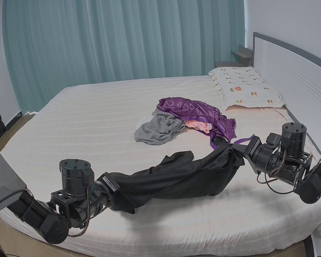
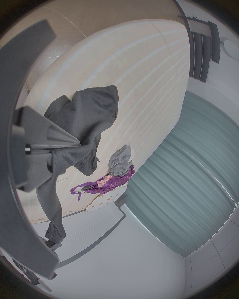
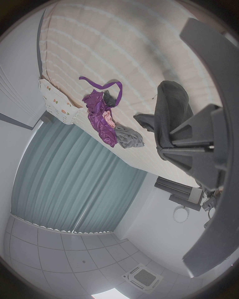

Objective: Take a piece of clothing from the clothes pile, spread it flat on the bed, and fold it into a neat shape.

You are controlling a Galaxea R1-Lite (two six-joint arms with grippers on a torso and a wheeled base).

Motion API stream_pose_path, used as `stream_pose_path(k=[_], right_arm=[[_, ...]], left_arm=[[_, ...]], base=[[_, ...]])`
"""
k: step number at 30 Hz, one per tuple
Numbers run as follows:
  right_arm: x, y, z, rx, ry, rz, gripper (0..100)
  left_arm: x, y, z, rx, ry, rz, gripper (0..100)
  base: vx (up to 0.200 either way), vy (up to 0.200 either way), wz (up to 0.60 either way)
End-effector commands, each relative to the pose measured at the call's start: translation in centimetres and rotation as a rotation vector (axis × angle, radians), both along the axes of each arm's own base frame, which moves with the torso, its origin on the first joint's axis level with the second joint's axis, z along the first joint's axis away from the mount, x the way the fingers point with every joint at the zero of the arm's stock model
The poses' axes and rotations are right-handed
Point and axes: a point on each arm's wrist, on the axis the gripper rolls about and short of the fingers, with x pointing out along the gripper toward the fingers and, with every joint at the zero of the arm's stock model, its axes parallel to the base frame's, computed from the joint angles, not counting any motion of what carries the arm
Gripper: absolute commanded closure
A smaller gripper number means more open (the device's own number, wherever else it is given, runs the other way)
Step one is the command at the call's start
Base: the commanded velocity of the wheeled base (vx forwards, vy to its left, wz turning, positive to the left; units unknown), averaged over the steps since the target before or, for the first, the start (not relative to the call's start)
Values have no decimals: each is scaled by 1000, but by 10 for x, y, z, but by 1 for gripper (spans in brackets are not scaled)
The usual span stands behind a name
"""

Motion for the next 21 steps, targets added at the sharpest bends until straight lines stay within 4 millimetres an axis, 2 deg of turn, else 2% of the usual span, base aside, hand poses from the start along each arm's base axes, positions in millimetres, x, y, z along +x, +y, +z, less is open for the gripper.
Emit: stream_pose_path(k=[1, 21], right_arm=[[0, 0, 1, 2, -6, 1, 100], [3, -2, 4, 5, -26, -31, 100]], left_arm=[[2, 1, 1, -4, -5, 7, 100], [6, 5, 7, -24, -53, 24, 100]], base=[[0, 200, 0], [0, 200, 0]])
